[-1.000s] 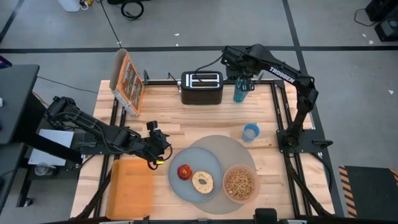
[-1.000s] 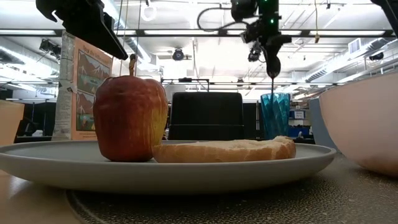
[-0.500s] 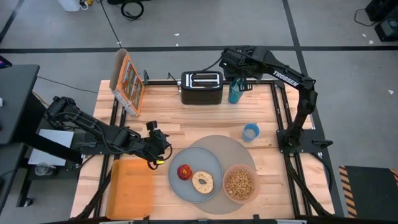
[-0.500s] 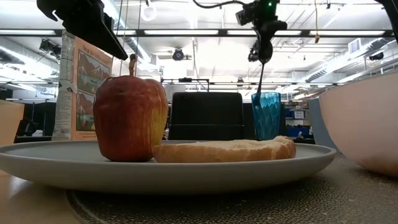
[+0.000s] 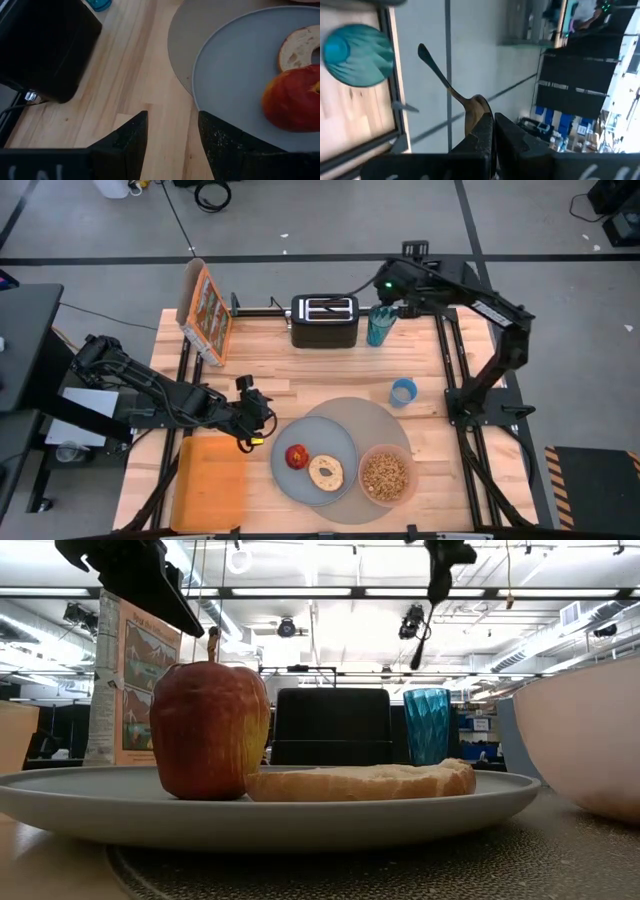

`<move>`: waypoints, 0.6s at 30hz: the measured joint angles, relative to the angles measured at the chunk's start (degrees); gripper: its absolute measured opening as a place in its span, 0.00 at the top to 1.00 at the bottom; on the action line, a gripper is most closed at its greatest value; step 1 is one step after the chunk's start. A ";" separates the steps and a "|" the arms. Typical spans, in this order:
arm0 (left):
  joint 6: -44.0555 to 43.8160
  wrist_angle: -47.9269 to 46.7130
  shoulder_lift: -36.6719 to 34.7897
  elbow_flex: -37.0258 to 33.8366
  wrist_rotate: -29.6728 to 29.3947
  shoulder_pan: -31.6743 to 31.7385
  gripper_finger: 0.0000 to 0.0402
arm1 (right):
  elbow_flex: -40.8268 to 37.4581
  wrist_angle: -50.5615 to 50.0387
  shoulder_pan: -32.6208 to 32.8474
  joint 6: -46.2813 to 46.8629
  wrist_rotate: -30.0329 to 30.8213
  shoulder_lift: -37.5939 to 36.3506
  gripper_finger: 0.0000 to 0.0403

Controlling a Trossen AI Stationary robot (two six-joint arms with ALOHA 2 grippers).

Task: Arrange a breakfast setting
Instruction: Put the black spoon to the right of the blue plate on the brown placemat

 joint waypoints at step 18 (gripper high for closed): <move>0.00 2.94 0.00 3.16 9.64 0.07 0.55 | -1.28 -0.69 11.62 8.98 -52.21 1.27 0.96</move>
